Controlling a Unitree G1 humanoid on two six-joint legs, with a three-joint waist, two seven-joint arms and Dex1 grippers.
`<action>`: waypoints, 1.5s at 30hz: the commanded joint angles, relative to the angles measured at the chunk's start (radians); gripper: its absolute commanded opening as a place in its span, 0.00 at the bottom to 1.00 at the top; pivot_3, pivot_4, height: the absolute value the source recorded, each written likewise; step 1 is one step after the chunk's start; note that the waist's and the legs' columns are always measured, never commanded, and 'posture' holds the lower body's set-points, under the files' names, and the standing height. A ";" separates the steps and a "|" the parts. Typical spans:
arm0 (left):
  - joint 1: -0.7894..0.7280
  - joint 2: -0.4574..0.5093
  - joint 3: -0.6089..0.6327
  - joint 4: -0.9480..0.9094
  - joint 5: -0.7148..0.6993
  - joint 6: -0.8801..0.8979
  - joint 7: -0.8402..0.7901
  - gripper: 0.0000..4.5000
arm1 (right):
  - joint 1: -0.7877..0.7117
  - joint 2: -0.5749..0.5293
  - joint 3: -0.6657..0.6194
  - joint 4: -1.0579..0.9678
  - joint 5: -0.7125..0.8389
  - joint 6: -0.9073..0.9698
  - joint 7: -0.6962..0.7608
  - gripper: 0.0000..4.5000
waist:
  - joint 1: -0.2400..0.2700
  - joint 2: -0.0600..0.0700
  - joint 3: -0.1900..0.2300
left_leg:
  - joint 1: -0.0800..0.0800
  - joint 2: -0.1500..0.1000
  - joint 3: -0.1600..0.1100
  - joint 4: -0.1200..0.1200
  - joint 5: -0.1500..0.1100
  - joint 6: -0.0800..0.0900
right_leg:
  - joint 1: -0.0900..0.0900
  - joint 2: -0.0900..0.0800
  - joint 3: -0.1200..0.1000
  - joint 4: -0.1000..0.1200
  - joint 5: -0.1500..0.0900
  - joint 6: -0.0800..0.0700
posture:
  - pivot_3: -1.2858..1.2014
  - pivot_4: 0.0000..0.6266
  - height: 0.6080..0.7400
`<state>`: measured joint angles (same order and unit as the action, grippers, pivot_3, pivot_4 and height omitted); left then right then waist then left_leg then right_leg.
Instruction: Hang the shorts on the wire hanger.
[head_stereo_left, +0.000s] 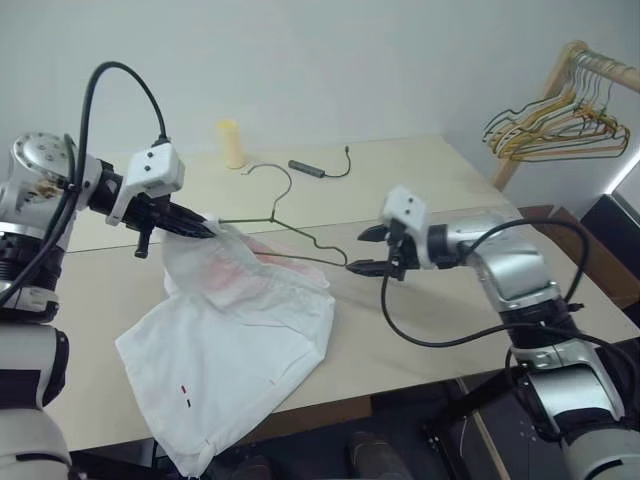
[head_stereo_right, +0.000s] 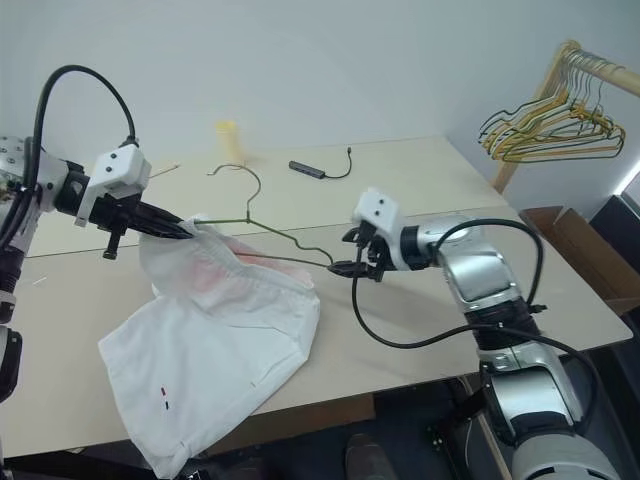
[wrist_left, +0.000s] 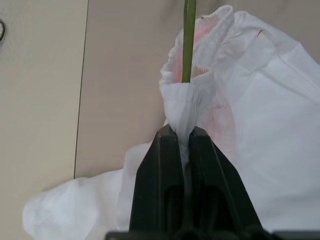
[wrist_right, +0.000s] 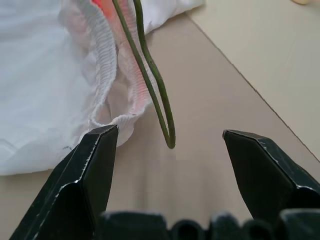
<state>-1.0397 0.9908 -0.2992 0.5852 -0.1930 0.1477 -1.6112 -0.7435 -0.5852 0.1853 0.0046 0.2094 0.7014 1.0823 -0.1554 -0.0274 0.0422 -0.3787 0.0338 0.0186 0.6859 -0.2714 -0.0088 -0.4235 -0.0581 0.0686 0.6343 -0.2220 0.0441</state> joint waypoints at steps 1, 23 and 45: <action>-0.002 0.014 0.061 -0.011 0.000 -0.018 -0.003 0.00 | 0.038 -0.015 -0.032 -0.087 0.072 0.149 -0.018 0.88 | -0.005 0.000 0.000 | 0.000 0.000 0.000 0.000 0.000 0.000 | 0.000 0.000 0.000 0.000 0.000 0.000 | 0.47 0.00 1.00; 0.048 0.020 0.133 -0.064 0.014 0.010 -0.003 0.00 | 0.137 0.278 0.072 -0.075 0.115 0.310 -0.290 0.21 | -0.018 0.000 0.000 | -0.002 0.000 -0.002 0.009 -0.001 0.002 | 0.000 0.000 0.000 0.008 -0.001 0.001 | 0.48 0.00 1.00; 0.139 0.139 0.091 -0.123 -0.185 -0.008 -0.003 0.00 | 0.096 0.048 -0.014 0.066 0.066 0.092 -0.235 0.01 | -0.012 0.000 0.000 | -0.002 0.000 -0.002 0.009 -0.002 0.003 | 0.000 0.000 0.000 0.008 -0.001 0.002 | 0.48 0.00 1.00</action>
<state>-0.8848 1.0999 -0.2236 0.4646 -0.3854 0.1516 -1.6114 -0.6320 -0.5060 0.2137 0.0693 0.2947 0.8164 0.8496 -0.1676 -0.0277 0.0421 -0.3813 0.0334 0.0161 0.6946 -0.2732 -0.0060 -0.4239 -0.0581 0.0686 0.6418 -0.2233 0.0458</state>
